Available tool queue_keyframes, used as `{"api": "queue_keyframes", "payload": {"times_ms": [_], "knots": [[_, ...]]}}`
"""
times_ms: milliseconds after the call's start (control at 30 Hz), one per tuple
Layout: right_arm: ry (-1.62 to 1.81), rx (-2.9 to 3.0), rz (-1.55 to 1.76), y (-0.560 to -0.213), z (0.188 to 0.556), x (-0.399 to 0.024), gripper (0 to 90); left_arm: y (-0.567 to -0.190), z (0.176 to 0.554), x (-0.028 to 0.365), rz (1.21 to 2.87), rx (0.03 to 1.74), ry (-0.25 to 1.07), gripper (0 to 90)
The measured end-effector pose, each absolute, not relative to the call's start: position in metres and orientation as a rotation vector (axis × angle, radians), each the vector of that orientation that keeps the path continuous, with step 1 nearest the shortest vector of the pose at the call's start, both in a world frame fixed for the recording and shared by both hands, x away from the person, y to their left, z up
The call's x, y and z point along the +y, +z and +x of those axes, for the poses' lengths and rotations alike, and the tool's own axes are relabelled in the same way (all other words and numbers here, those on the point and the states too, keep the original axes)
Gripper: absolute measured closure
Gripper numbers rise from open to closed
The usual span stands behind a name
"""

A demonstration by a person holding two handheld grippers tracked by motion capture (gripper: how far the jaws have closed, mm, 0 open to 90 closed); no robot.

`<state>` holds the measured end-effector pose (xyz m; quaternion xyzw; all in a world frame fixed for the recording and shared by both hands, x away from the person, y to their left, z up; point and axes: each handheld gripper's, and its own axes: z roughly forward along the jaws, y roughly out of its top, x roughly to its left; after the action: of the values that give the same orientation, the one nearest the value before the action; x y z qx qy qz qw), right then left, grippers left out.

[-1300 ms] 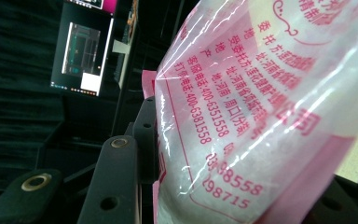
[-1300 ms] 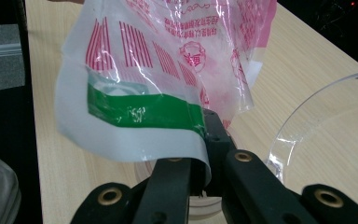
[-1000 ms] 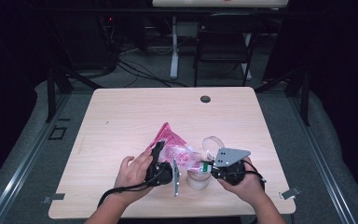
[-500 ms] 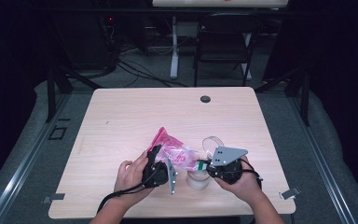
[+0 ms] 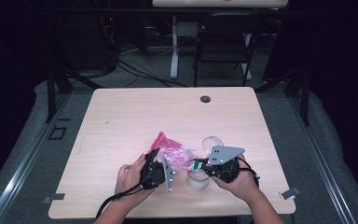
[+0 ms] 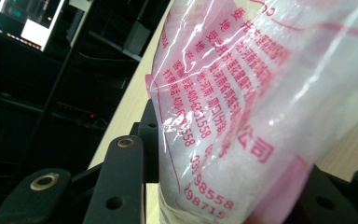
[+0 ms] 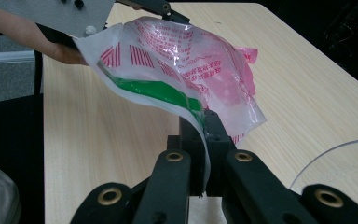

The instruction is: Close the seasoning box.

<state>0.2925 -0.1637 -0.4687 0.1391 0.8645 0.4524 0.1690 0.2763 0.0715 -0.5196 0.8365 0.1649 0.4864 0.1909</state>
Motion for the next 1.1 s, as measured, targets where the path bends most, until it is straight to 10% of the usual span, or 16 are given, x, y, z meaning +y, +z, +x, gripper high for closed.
{"api": "queue_keyframes", "payload": {"times_ms": [1100], "knots": [[1.268, 2.471, 0.379, -0.471, 0.294, -0.152, 88.1, -0.555, 0.285, 0.078, 2.273, 0.752, 0.922, 67.8]]}}
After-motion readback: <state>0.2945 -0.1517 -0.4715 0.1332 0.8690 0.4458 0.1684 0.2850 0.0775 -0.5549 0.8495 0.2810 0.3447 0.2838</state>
